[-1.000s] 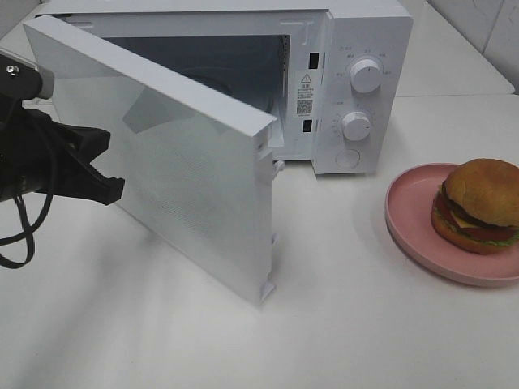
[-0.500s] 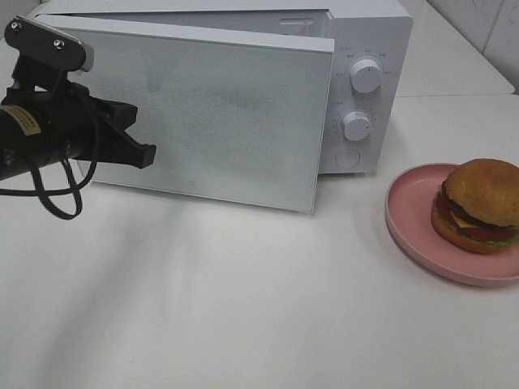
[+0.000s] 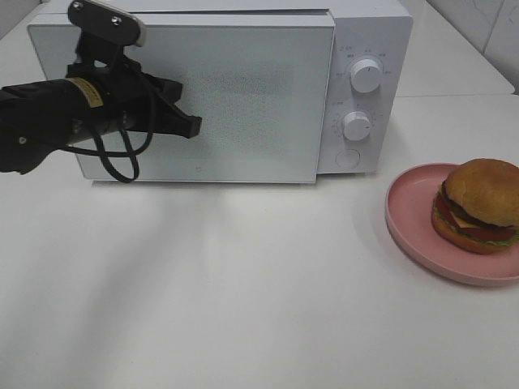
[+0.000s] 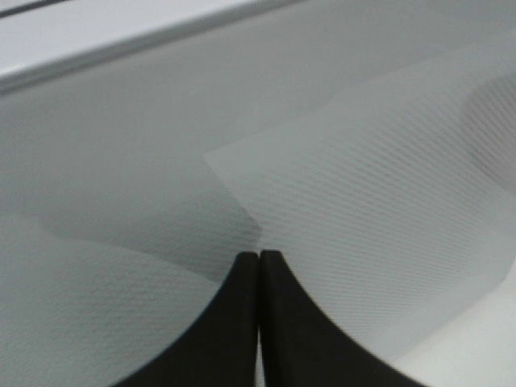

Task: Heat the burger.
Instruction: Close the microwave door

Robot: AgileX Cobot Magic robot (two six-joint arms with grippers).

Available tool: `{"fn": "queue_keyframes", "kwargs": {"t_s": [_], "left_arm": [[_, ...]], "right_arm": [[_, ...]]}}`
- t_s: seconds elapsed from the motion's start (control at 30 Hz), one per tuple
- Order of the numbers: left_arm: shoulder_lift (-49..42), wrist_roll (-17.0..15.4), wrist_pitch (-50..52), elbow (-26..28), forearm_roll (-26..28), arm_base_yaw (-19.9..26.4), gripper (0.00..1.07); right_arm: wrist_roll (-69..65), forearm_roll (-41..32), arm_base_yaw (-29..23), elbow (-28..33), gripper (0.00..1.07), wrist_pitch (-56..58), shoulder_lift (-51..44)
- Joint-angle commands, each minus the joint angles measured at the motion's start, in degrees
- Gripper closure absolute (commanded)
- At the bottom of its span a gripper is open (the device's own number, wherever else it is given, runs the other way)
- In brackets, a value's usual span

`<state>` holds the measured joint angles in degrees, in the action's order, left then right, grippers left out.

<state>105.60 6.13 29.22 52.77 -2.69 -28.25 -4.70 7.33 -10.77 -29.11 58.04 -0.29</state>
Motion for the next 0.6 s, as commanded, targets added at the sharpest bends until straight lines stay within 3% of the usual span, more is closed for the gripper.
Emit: {"fn": "queue_keyframes", "kwargs": {"t_s": [0.03,0.43,0.6], "left_arm": [[1.72,-0.69,1.15,3.44,0.69,-1.03,1.06],[11.80,0.17,-9.68,23.20,0.63,-5.44,1.06],[12.89,0.17,-16.04,28.71,0.63,-7.39,1.06]], "right_arm": [[0.57,-0.23,0.11,0.23,0.39,-0.57,-1.49],[0.63,-0.23,0.11,0.23,0.39,-0.57,-1.49],[0.52,-0.17,0.11,0.23,0.39,-0.57,-1.49]]}}
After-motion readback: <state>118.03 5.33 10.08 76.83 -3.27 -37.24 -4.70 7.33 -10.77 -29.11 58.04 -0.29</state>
